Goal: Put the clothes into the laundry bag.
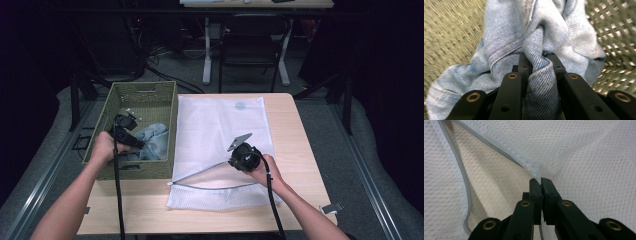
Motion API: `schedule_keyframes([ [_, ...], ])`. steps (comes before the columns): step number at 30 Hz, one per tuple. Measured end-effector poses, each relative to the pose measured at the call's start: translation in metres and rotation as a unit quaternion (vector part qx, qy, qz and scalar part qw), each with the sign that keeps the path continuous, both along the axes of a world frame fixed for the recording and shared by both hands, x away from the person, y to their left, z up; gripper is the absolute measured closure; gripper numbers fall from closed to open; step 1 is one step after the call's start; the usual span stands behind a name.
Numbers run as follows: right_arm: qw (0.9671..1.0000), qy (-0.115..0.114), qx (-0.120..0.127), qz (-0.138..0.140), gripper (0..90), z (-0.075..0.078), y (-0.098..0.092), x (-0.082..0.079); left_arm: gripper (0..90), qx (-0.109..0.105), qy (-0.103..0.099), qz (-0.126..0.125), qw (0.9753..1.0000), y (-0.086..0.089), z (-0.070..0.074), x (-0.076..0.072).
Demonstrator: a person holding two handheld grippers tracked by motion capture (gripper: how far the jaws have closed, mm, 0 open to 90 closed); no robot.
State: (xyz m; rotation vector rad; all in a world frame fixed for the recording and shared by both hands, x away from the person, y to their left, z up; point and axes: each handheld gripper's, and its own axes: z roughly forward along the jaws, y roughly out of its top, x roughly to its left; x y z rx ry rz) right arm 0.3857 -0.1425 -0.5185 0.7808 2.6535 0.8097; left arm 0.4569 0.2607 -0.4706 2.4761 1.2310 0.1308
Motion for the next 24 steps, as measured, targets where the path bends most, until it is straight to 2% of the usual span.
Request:
schedule_keyframes([
  [4, 1.0000, -0.004, 0.004, -0.001, 87.7, 0.002, -0.001, 0.001, 77.2, -0.012, -0.016, 0.004, 0.9998, 0.004, 0.015, -0.004],
  [12, 0.9999, -0.001, 0.009, -0.006, 87.7, 0.004, -0.004, 0.001, 77.4, -0.018, -0.043, 0.003, 0.9989, 0.007, 0.038, -0.012],
  [16, 0.9999, 0.000, 0.011, -0.005, 87.7, 0.004, -0.005, 0.002, 77.5, -0.013, -0.049, -0.006, 0.9987, 0.008, 0.050, -0.013],
  [24, 0.9998, 0.000, 0.015, -0.010, 87.8, 0.005, -0.006, 0.003, 77.6, -0.013, -0.069, -0.004, 0.9975, 0.009, 0.075, -0.015],
])
